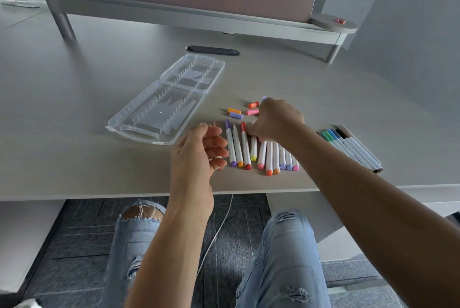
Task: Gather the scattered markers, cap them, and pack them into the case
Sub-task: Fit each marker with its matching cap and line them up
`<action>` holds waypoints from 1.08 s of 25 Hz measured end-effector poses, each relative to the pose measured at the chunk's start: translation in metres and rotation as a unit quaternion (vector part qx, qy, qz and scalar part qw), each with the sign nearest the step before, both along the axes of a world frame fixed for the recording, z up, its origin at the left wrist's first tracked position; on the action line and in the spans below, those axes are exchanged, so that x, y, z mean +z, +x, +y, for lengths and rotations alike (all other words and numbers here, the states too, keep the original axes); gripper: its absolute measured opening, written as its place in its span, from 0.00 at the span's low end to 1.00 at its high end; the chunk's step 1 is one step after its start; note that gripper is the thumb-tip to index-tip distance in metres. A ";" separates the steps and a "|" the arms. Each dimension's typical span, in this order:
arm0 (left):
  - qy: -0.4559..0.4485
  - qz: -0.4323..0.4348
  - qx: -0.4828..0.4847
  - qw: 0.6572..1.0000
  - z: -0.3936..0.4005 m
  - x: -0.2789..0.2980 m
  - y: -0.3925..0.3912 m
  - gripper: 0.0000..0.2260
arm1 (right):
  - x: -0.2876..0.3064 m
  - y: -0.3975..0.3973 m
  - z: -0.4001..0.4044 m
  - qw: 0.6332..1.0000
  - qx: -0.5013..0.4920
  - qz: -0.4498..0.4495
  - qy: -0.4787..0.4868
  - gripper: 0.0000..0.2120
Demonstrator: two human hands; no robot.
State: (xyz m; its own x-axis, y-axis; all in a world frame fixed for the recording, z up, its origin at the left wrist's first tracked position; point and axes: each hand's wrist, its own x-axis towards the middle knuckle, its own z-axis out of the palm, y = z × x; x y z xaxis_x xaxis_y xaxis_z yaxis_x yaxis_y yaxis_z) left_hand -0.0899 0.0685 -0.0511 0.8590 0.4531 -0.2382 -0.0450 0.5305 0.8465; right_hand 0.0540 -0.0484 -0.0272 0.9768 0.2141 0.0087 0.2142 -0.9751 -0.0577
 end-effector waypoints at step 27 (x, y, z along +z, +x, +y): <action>-0.012 -0.011 -0.084 0.996 -0.027 0.005 0.022 0.05 | -0.023 0.064 -0.042 0.993 0.064 -0.026 0.101 0.21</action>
State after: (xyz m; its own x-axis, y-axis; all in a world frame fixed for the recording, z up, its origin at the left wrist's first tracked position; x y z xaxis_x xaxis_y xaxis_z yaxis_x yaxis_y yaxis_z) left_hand -0.0676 0.0413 -0.0457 0.9272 0.2972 -0.2278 0.0275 0.5526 0.8330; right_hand 0.1178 -0.0905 -0.0501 0.9391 0.3242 0.1141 0.3426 -0.9096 -0.2350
